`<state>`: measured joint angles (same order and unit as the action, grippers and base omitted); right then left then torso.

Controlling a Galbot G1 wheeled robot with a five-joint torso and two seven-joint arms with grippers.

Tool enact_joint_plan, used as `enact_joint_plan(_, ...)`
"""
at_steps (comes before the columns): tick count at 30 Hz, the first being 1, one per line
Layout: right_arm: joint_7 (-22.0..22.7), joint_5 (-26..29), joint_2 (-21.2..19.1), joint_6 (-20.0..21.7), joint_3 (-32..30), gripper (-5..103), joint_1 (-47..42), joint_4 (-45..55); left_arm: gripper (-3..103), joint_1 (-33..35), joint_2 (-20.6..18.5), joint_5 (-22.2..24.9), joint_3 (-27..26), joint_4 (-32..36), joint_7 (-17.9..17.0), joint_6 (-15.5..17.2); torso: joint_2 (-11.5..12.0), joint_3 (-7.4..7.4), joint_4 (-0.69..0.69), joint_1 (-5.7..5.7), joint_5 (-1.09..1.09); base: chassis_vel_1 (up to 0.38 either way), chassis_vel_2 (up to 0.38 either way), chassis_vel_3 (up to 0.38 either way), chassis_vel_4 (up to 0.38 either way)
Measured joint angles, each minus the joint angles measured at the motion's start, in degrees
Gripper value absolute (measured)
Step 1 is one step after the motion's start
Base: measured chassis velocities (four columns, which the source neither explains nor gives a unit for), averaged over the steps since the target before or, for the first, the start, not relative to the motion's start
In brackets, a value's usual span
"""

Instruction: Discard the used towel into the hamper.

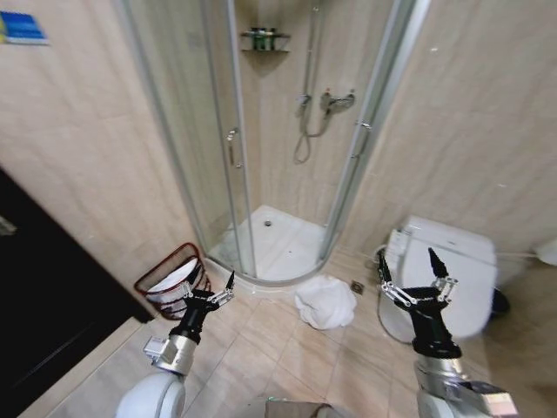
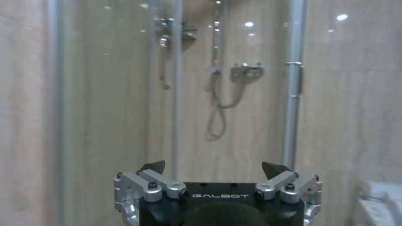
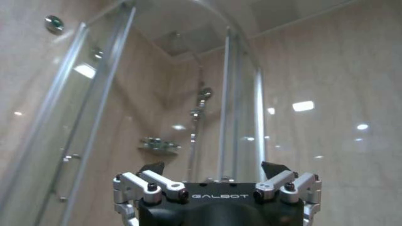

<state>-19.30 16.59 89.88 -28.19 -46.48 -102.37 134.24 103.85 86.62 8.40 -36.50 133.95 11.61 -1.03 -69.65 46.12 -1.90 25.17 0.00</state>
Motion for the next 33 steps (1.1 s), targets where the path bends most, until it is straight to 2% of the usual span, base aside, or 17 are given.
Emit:
enact_joint_plan(3, 1.2, -0.1, 0.0, 0.5, 0.2, 100, 0.2, 0.0, 100, 0.0, 0.0, 0.0, 0.0, 0.0, 0.0, 0.0, 0.0, 0.00, 0.00, 0.00, -0.01, -0.122, -0.110, -0.109, -0.114)
enact_joint_plan(7, 7.6, -0.5, -0.1, 3.4, 0.9, 100, 0.5, 0.9, 100, 0.0, 0.0, 0.0, 0.0, 0.0, 0.0, 0.0, 0.0, 0.00, 0.01, 0.00, 0.00, -0.123, -0.128, -0.134, -0.124)
enact_joint_plan(8, 7.6, -0.5, -0.1, 3.4, 0.9, 100, 0.5, 0.9, 100, 0.0, 0.0, 0.0, 0.0, 0.0, 0.0, 0.0, 0.0, 0.00, 0.01, 0.00, 0.00, -0.126, -0.130, -0.128, -0.133)
enact_joint_plan(11, 13.6, -1.0, -0.3, 8.4, 1.1, 100, 0.4, 2.0, 100, 0.0, 0.0, 0.0, 0.0, 0.0, 0.0, 0.0, 0.0, 0.00, 0.00, 0.00, 0.00, -0.117, -0.126, -0.122, -0.118)
enact_joint_plan(12, 13.6, -1.0, -0.3, 8.4, 1.1, 100, 0.4, 2.0, 100, 0.0, 0.0, 0.0, 0.0, 0.0, 0.0, 0.0, 0.0, 0.00, 0.00, 0.00, 0.00, -0.094, -0.125, -0.124, -0.122)
enact_joint_plan(13, 16.0, -0.8, -0.4, 10.9, 1.4, 100, 0.2, 2.7, 100, 0.0, 0.0, 0.0, 0.0, 0.0, 0.0, 0.0, 0.0, 0.00, 0.00, 0.00, -0.01, -0.109, -0.135, -0.124, -0.118)
enact_joint_plan(15, 17.8, -0.4, -0.4, 14.4, 1.6, 100, 0.1, 3.5, 100, 0.0, 0.0, 0.0, 0.0, 0.0, 0.0, 0.0, 0.0, 0.00, 0.02, 0.00, 0.00, -0.118, -0.110, -0.109, -0.127)
enact_joint_plan(16, 17.8, -0.4, -0.4, 14.4, 1.6, 100, 0.1, 3.5, 100, 0.0, 0.0, 0.0, 0.0, 0.0, 0.0, 0.0, 0.0, 0.00, 0.02, 0.00, 0.00, -0.127, -0.110, -0.103, -0.137)
enact_joint_plan(18, 18.3, 0.0, -0.5, 17.0, 1.7, 100, 0.2, 4.2, 100, 0.0, 0.0, 0.0, 0.0, 0.0, 0.0, 0.0, 0.0, 0.00, 0.02, 0.00, 0.00, -0.095, -0.087, -0.085, -0.078)
enact_joint_plan(22, 18.2, 0.2, -0.5, 18.3, 1.9, 100, 0.3, 4.3, 100, 0.0, 0.0, 0.0, 0.0, 0.0, 0.0, 0.0, 0.0, 0.00, -0.01, 0.00, 0.00, -0.018, -0.035, -0.034, -0.011)
enact_joint_plan(33, 18.1, 0.8, -0.7, 18.4, 1.9, 100, 0.6, 3.7, 100, 0.0, 0.0, 0.0, 0.0, 0.0, 0.0, 0.0, 0.4, -0.22, -0.01, -0.20, 0.00, 0.000, 0.000, 0.000, 0.000)
